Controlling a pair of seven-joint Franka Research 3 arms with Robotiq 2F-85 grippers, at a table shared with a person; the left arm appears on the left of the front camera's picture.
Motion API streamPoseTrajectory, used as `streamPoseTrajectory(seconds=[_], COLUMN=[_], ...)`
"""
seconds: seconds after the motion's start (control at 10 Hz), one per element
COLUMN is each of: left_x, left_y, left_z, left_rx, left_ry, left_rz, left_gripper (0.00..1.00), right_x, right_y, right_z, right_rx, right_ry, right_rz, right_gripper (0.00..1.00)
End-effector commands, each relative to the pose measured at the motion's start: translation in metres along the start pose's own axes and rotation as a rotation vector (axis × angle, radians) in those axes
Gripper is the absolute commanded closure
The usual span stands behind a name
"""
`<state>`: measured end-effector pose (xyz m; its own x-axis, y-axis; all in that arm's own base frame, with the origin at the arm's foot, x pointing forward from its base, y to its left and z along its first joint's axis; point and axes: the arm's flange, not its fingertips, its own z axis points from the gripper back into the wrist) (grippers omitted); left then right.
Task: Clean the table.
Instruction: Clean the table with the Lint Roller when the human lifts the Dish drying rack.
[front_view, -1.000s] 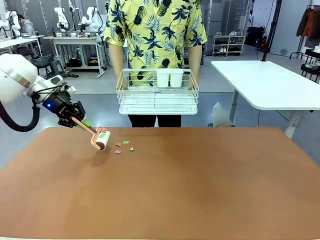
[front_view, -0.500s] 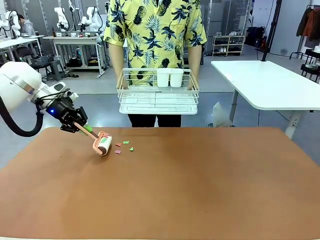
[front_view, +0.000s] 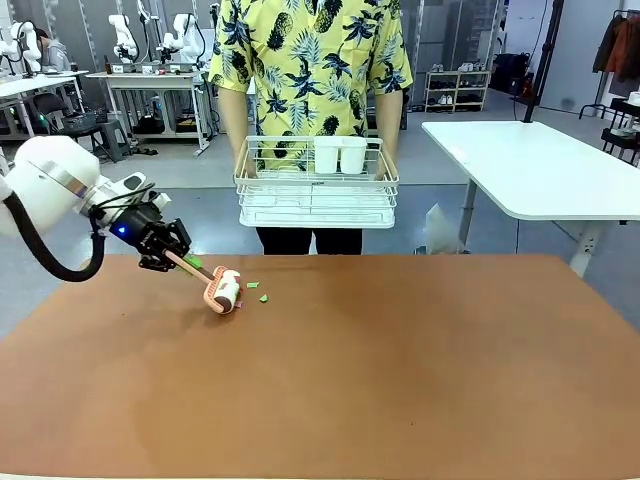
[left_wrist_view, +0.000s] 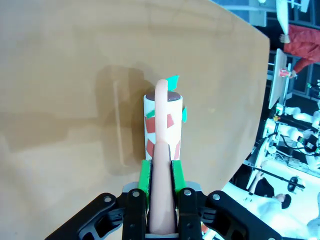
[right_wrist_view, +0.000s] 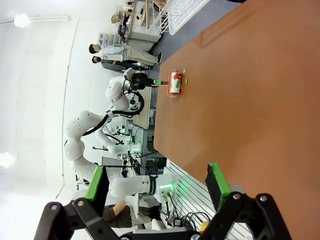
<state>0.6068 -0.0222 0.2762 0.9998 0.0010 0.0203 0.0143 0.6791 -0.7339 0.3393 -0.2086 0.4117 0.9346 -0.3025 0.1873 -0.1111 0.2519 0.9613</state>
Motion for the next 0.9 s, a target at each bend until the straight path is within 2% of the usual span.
streamPoseTrajectory(seconds=[0.0,0.4,0.8], left_x=[-0.002,-0.003,-0.005], left_y=[-0.014,-0.09,-0.122], left_z=[-0.047,-0.116,-0.123], left_rx=[0.037,0.077,0.073], left_ry=[-0.027,0.027,0.023], left_rz=[-0.021,-0.081,-0.082], left_gripper=[0.79,0.79,0.79], right_x=[0.0,0.0,0.0], right_y=[0.004,0.004,0.004], right_z=[0.0,0.0,0.0], right_rx=[0.009,0.009,0.009], right_ry=[-0.007,-0.007,-0.007], right_rz=[-0.001,-0.001,-0.001], right_gripper=[0.0,0.0,0.0])
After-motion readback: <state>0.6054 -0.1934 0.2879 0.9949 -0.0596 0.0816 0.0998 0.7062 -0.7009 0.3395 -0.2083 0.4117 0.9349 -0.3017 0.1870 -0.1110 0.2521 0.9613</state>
